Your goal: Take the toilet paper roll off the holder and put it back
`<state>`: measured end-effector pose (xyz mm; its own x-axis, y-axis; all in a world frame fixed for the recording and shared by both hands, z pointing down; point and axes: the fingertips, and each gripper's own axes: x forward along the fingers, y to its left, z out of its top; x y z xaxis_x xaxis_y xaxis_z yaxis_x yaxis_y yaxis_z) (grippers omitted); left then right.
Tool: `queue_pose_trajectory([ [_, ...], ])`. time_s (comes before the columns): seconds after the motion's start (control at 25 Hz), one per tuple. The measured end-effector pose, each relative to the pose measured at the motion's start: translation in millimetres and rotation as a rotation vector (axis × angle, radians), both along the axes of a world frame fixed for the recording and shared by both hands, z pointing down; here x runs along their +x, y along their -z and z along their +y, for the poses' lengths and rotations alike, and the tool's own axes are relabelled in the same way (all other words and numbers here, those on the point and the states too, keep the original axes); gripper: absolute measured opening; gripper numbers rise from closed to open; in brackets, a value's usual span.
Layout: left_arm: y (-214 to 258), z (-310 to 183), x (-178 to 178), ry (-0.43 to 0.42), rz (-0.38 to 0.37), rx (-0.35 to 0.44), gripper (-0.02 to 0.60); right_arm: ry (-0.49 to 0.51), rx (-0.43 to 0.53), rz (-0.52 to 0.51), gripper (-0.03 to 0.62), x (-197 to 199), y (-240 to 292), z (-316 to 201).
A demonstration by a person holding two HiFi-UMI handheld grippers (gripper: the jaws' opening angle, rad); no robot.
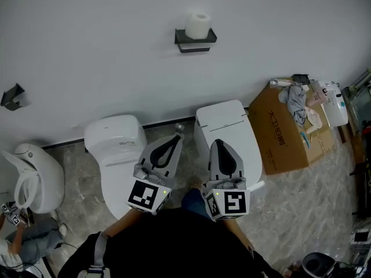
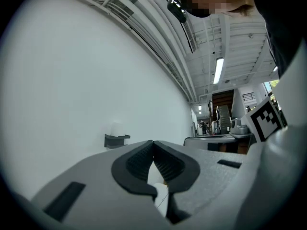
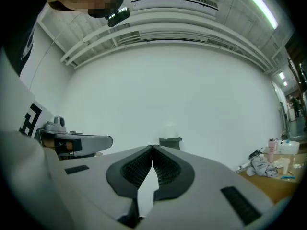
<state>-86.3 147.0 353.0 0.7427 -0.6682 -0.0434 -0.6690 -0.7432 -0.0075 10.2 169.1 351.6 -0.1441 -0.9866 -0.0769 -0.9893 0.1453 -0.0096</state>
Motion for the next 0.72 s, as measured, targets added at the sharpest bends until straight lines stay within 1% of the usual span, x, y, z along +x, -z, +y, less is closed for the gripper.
queue_pose_trajectory([
  [0.32, 13, -44, 43, 0.098, 0.021, 0.004, 0.006, 0.090, 0.014, 0.016, 0.023, 46, 12, -55],
  [0.52, 13, -66, 68, 0.158, 0.032, 0.005, 0.006, 0.152, 0.005, 0.022, 0.023, 72, 12, -81],
  [0.72, 5, -77, 87, 0.234, 0.036, -0.052, 0.006, 0.207, 0.006, 0.024, 0.023, 97, 9, -102],
])
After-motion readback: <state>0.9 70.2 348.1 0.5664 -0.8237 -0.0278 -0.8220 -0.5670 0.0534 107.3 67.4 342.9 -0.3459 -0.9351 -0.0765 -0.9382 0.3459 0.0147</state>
